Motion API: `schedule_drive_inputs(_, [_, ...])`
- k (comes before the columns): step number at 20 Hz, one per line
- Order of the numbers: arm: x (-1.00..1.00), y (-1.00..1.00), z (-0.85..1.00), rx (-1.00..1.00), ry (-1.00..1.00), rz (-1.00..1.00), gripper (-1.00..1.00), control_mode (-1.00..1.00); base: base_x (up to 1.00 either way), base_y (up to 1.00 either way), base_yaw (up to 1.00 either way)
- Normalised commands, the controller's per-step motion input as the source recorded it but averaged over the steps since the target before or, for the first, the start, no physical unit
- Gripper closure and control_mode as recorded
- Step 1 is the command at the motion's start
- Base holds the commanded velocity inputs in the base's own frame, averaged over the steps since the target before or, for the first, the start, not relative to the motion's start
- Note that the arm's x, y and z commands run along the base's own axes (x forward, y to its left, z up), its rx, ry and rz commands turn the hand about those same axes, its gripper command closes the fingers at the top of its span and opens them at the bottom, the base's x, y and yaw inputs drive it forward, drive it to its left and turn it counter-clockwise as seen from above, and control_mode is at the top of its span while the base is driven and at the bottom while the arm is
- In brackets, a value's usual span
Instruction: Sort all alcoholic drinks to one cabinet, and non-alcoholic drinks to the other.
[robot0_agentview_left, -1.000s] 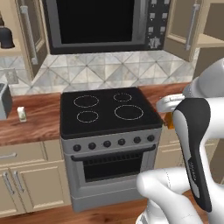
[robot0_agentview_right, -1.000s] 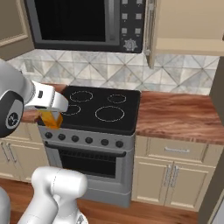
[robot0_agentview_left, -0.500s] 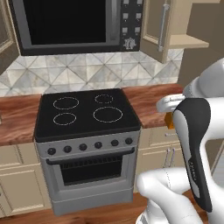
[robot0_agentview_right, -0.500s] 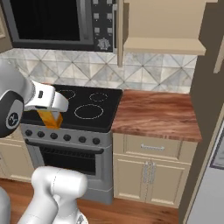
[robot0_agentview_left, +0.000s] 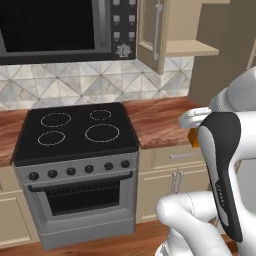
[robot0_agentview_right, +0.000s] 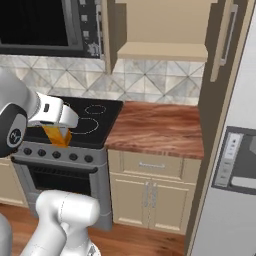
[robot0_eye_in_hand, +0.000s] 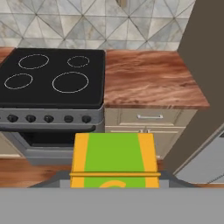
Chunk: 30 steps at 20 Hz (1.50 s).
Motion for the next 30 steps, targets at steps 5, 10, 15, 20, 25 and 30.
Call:
schedule_drive_inputs(5, [0.0, 0.0, 0.0, 0.0, 0.0, 0.0, 1.0, 1.0, 0.0, -0.47, 0.0])
schedule_drive_inputs(10, [0.0, 0.0, 0.0, 0.0, 0.0, 0.0, 1.0, 1.0, 0.06, -0.45, 0.0])
schedule_drive_inputs(15, [0.0, 0.0, 0.0, 0.0, 0.0, 0.0, 1.0, 1.0, 0.17, -0.44, 0.0])
schedule_drive_inputs(20, [0.0, 0.0, 0.0, 0.0, 0.0, 0.0, 1.0, 1.0, 0.33, -0.28, 0.0])
schedule_drive_inputs(25, [0.0, 0.0, 0.0, 0.0, 0.0, 0.0, 1.0, 1.0, 0.38, -0.17, 0.0])
schedule_drive_inputs(30, [0.0, 0.0, 0.0, 0.0, 0.0, 0.0, 1.0, 1.0, 0.42, -0.15, 0.0])
